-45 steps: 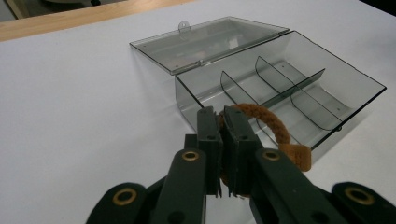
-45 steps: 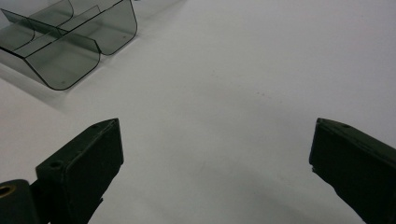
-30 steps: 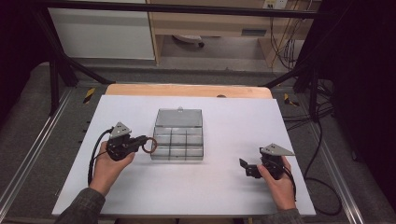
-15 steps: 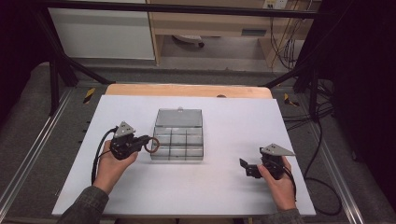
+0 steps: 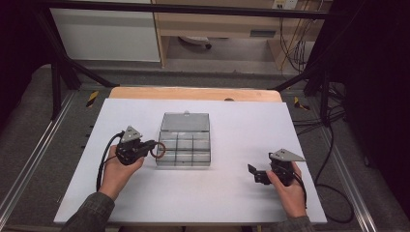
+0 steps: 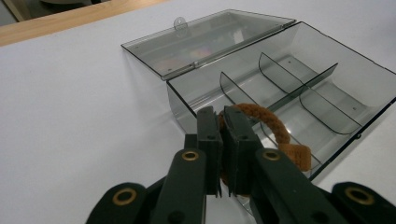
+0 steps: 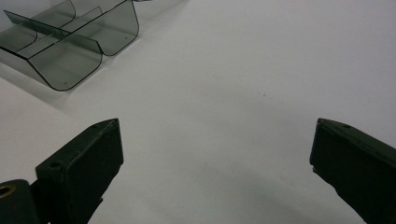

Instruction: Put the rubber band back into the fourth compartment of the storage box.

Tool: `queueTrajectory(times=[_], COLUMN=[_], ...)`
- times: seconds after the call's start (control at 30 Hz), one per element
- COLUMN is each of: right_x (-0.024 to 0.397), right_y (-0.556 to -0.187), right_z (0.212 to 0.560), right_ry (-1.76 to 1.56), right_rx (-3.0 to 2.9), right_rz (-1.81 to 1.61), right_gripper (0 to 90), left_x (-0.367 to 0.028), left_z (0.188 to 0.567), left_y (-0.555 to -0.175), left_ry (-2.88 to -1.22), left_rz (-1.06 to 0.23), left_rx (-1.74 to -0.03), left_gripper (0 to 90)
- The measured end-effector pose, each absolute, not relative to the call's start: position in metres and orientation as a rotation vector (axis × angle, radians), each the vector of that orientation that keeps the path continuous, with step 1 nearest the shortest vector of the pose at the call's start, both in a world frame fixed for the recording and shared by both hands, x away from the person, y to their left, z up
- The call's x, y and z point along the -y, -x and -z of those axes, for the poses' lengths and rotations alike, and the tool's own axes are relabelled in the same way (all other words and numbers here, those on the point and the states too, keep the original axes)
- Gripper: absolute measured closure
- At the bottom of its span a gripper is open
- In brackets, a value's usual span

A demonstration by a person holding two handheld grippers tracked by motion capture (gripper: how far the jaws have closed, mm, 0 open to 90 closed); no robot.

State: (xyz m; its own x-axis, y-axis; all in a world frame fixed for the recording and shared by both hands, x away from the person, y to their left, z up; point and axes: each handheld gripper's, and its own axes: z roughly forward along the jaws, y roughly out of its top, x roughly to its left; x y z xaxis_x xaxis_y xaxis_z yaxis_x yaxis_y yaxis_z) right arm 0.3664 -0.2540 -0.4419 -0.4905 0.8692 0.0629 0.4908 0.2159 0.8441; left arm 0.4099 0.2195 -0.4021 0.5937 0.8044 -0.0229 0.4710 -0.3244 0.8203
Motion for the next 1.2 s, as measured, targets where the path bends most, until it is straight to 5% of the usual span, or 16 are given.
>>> queueTrajectory(times=[1.2], right_x=[0.254], right_y=[-0.366], right_z=[0.441], right_ry=[-1.25], right_rx=[-2.073], right_rz=[-1.202], right_gripper=[3.0], left_x=[-0.197], left_z=[0.412], left_y=[-0.412], left_ry=[-2.039], left_rz=[-0.513], left_rx=[-0.98], left_gripper=[85.7])
